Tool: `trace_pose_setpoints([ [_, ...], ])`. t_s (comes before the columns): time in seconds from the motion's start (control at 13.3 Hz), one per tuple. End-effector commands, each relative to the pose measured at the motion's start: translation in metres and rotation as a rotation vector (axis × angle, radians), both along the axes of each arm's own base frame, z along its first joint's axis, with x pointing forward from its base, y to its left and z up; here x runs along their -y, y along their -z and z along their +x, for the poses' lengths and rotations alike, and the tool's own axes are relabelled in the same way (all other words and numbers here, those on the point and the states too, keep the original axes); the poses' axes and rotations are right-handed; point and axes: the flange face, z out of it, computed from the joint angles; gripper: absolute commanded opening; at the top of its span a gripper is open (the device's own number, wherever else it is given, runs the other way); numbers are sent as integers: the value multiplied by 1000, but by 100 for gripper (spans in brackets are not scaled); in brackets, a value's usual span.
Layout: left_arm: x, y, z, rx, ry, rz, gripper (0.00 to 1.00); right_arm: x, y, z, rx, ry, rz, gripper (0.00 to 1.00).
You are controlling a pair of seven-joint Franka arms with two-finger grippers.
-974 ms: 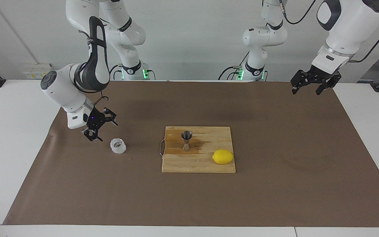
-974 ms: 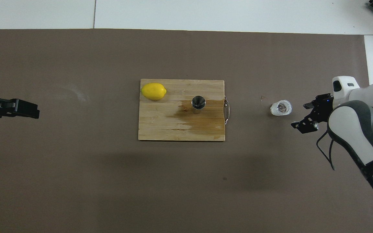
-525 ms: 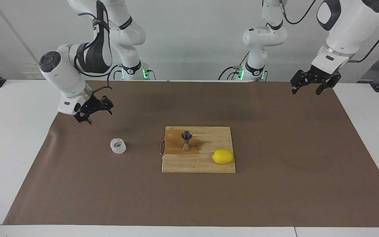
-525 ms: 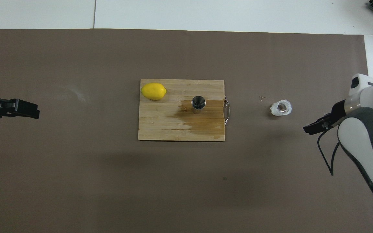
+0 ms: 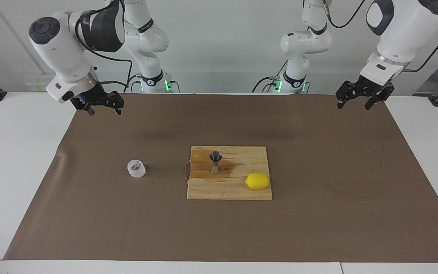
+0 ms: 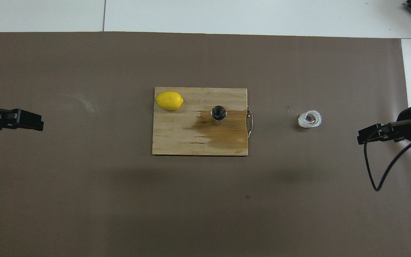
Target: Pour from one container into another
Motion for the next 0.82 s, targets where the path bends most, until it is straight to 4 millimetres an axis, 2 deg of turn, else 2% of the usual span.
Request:
trace_pose_setpoints([
  [0.0,-1,-4,-6,-6,-6,-10,100,7,-43,18,-33,72,-8,100],
  [0.3,-1,-4,-6,-6,-6,-10,100,9,-62,23,66,83,74,100],
  [0.45,-1,-4,-6,-6,-6,-10,100,3,-62,32,130,76,66,100],
  [0.75,-1,-4,-6,-6,-6,-10,100,12,-61,34,152,86,53,100],
])
